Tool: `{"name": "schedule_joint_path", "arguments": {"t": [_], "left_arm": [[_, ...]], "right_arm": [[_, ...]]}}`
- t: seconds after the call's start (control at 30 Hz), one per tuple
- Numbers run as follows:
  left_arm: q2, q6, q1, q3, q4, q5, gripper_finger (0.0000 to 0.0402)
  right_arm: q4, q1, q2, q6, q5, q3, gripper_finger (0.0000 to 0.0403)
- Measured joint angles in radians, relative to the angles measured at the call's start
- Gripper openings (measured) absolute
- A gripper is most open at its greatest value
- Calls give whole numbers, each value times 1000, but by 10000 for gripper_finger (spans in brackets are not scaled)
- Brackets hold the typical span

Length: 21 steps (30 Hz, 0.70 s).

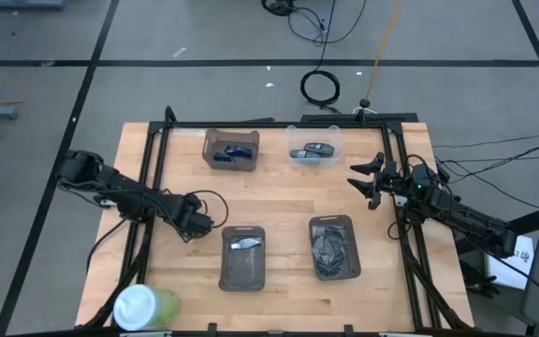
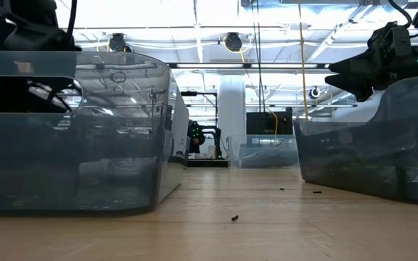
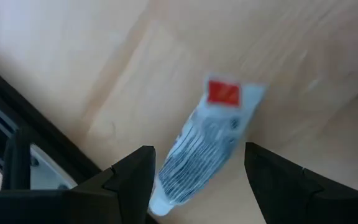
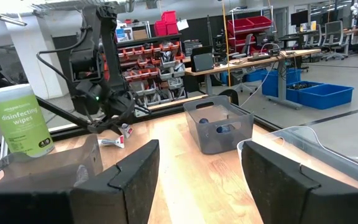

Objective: Pick & Place Travel size toiletries
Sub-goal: Put the left white toothpaste into the bottom left black bin

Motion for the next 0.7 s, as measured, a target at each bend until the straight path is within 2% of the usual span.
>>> {"name": "schedule_joint_path", "arguments": {"t": [0.4,0.5,0.7], "left_arm": [[-1,-1,5,-53,61,17,235],[-1,-1,4,-53,64,22,208],[0,-39,4,-53,74,20,124]], "right_arm": [[0,0,0,0,0,0,216],[0,0,0,0,0,0,219],[0,0,0,0,0,0,217]]}}
